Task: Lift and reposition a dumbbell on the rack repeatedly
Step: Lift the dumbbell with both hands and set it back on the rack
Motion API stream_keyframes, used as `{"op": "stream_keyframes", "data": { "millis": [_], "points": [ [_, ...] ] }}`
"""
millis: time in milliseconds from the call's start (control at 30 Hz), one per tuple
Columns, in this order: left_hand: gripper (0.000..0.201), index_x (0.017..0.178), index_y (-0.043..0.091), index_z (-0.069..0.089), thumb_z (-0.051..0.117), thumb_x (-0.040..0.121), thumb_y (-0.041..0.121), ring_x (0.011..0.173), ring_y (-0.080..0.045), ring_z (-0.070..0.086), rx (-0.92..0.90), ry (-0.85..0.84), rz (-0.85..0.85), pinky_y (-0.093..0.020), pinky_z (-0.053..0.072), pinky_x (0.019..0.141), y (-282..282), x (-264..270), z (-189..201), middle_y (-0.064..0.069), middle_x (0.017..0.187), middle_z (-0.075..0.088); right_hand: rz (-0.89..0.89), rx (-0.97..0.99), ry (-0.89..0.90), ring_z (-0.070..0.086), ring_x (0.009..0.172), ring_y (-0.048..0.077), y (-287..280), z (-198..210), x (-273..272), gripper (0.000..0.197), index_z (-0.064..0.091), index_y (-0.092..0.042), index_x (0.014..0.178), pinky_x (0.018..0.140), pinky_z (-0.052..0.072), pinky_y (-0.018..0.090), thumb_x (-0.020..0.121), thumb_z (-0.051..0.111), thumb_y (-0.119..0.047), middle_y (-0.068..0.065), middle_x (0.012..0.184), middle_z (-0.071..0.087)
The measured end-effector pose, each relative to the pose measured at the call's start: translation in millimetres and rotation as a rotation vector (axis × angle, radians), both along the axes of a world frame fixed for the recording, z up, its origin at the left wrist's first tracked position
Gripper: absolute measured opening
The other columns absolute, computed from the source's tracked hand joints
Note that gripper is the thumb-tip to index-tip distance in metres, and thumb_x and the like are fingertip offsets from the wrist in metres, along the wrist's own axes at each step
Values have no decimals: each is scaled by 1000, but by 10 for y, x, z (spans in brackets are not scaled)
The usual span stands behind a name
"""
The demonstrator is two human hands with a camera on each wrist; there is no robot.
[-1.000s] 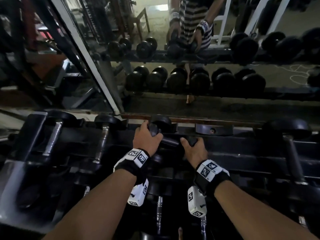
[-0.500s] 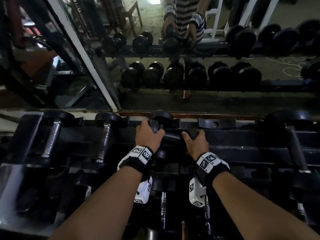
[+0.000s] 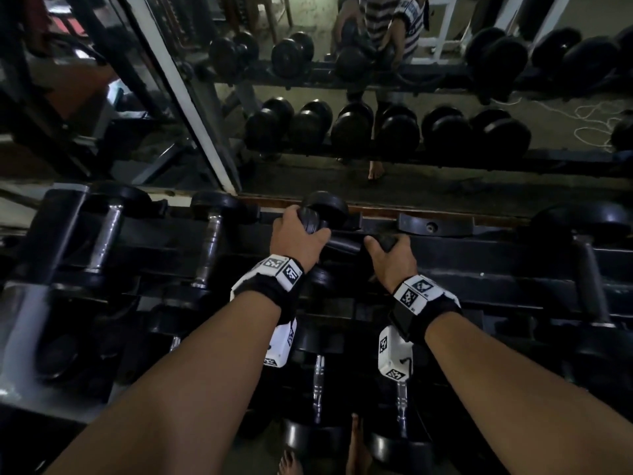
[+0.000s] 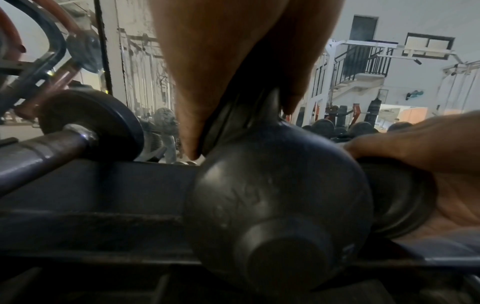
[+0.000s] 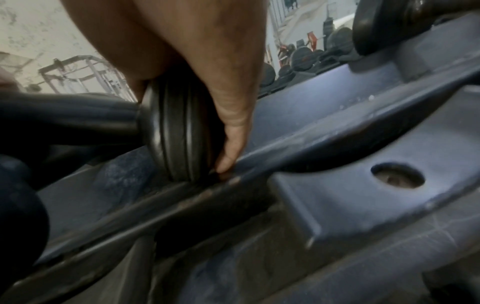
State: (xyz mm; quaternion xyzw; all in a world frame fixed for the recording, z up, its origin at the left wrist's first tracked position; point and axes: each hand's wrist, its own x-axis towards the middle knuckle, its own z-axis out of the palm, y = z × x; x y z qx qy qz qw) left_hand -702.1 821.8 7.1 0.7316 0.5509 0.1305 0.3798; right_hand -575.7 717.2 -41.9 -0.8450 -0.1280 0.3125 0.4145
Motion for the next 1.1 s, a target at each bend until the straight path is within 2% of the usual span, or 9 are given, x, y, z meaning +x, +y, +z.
{"op": "stream_keyframes", "data": {
  "millis": [133,233,300,367,500,667,900,1000,1100],
  "points": [
    [86,148,15,32,75,81,47,124,-35,53,-36,-26,-20,-34,41,101,-90,-215,68,-16,145,45,88,-95,-27,51,128,42,-90,109,17,69,37,-4,142,103,41,41,94,59,-49,25,140,53],
    [74,144,14,39,72,84,43,122,-32,55,22,-70,8,-32,41,100,-173,-523,135,-15,140,50,56,-78,-204,54,123,44,-191,271,-77,56,46,-5,133,100,45,45,95,58,-44,25,134,58],
    [68,143,13,42,69,87,41,123,-33,53,63,-57,46,-32,40,100,-222,-794,185,-16,139,50,25,-8,-298,56,121,41,-235,442,-211,43,55,-6,128,98,45,41,96,58,-36,21,130,62],
    [64,142,12,45,68,89,40,125,-33,53,88,-70,76,-34,40,101,-271,-1106,235,-15,138,53,41,59,-333,59,118,38,-251,628,-429,34,61,-8,122,94,45,37,97,57,-31,17,125,66],
    [57,136,12,51,68,89,39,125,-33,53,101,-90,146,-34,40,101,-387,-1765,262,-14,133,58,169,109,-366,61,116,36,-204,871,-1068,29,68,-14,114,96,46,36,95,59,-33,14,119,70],
    [50,128,11,55,69,87,36,121,-32,55,54,-143,245,-34,41,102,-490,-2349,206,-13,124,64,385,133,-334,66,102,31,-15,916,-1770,25,69,-16,98,80,47,32,93,62,-40,8,99,72],
    [54,131,12,53,69,86,37,123,-30,54,27,-170,332,-34,41,103,-327,-2549,129,-12,126,63,440,111,-352,65,106,29,544,965,-2038,27,68,-14,104,83,45,29,91,64,-37,5,103,70],
    [58,134,12,49,69,87,39,125,-30,52,-11,-177,375,-34,40,104,-134,-2488,64,-13,130,60,461,100,-353,61,116,30,926,904,-1996,35,66,-14,116,94,46,32,91,63,-39,8,118,68],
    [63,141,12,45,67,89,41,128,-29,48,-73,-183,441,-30,36,103,97,-2368,-4,-14,137,53,484,88,-366,59,118,32,1341,817,-1907,37,61,-13,120,95,44,33,92,62,-38,11,123,66]
  ]
}}
